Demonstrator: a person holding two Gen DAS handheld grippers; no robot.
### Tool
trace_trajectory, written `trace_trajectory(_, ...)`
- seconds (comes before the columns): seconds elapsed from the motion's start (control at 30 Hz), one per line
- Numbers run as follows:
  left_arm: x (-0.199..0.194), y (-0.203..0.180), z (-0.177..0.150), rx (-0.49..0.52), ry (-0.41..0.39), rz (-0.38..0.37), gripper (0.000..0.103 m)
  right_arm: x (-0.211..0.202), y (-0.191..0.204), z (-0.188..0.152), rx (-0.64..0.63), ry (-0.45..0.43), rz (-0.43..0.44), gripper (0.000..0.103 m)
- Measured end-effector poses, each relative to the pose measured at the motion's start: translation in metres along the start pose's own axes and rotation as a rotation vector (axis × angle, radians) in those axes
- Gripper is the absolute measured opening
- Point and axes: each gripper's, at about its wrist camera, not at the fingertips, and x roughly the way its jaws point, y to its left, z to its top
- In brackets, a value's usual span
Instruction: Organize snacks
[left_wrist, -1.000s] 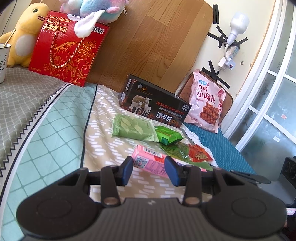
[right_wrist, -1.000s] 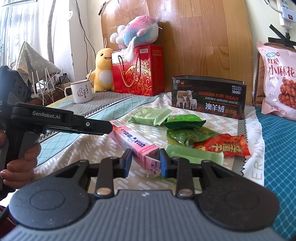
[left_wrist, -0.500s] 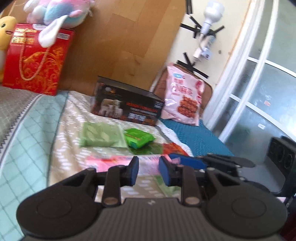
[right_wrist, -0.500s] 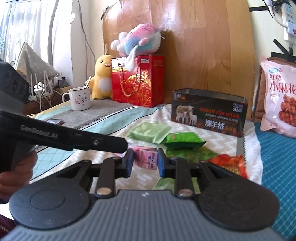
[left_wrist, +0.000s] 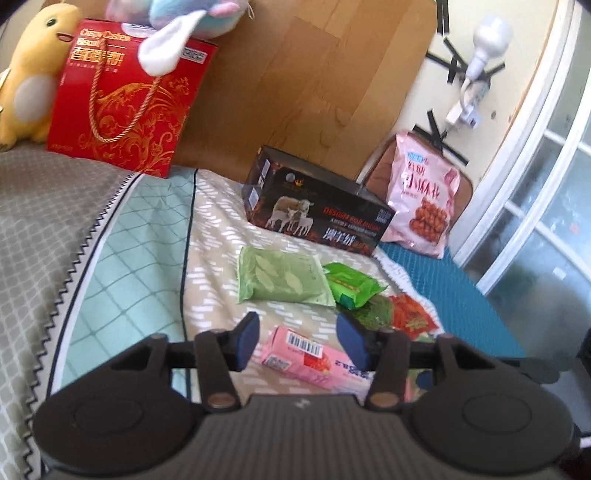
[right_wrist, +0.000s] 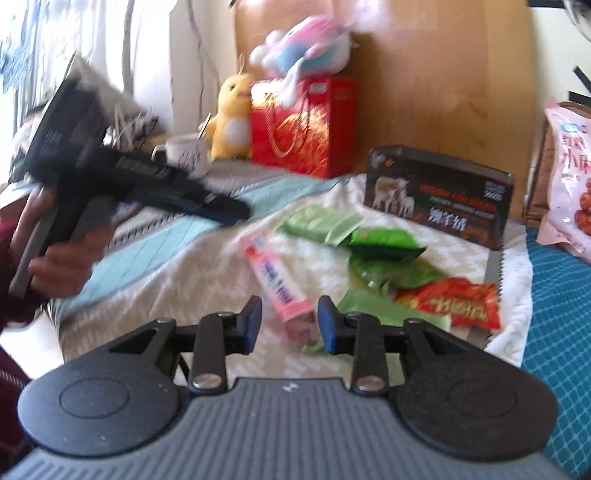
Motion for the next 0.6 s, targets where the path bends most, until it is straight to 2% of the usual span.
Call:
trace_trajectory(0.07,0.010,-0.002,-0.002,0.017,0.030,0.013,0.047,0.003,-0.002,-0.002,0.013,0.011,-0.011,0.036)
trace_trajectory(0.1,0.016,-0.002,-0.004,0.027,0.054,0.018,0.043,0.004,-0.003,-0.003,0.023,0.011,-0.005,0.036)
trace_trajectory(0.13,0.021,-0.003,-0.007,0.034,0.077,0.014,0.042,0.006,-0.003,-0.003,0.027,0.013,0.004,0.036)
trace_trajectory(0.2,0.020,-0.006,-0.010,0.042,0.069,0.001,0.039,0.016,-0.003,-0.004,0.012,0.029,-0.002,0.034)
trace_trajectory(0.23,0.018,-0.009,-0.011,0.048,0.067,0.006,0.039,0.021,-0.001,-0.004,0.005,0.039,-0.013,0.030)
trace_trajectory(0.33,0.008,-0.009,-0.007,0.033,0.035,0.037,0.038,0.022,-0.001,0.001,0.014,0.017,0.000,0.030)
trace_trajectory(0.47,-0.004,-0.013,0.026,0.011,-0.044,0.005,0.036,0.009,-0.005,0.024,-0.024,-0.096,-0.010,0.030)
trace_trajectory(0.6,0.014,-0.030,0.078,0.068,-0.120,0.009,0.037,0.014,-0.028,0.059,-0.100,-0.177,-0.077,0.030)
